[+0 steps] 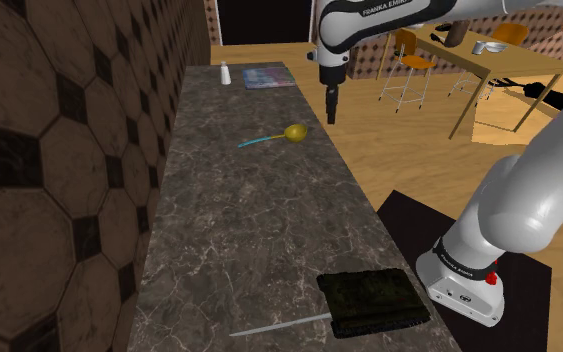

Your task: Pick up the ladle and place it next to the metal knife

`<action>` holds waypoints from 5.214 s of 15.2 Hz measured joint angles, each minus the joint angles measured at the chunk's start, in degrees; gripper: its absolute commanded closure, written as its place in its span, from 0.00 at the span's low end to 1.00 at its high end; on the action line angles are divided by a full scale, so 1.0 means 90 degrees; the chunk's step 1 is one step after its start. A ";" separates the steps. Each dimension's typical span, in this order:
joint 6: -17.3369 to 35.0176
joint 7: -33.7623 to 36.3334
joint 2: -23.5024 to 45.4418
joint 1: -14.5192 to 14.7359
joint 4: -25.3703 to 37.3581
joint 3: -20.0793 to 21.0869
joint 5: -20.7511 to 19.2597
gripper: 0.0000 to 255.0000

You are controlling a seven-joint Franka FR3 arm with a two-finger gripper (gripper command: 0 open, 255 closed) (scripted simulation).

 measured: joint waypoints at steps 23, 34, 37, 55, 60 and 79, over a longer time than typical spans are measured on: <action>0.0212 -0.2417 0.4170 -0.0079 0.3650 0.0467 0.0957 0.00; 0.0296 -0.2419 0.4158 -0.0075 0.3564 0.0466 0.0958 1.00; 0.0293 -0.2417 0.4155 -0.0074 0.3561 0.0467 0.0959 1.00; -0.0723 -0.2347 0.3853 -0.0073 0.4277 0.0451 0.0915 1.00; -0.1126 -0.2348 0.3797 -0.0098 0.4624 0.0439 0.0904 1.00; -0.0323 -0.0827 0.1305 0.0987 0.1432 0.0996 0.0890 1.00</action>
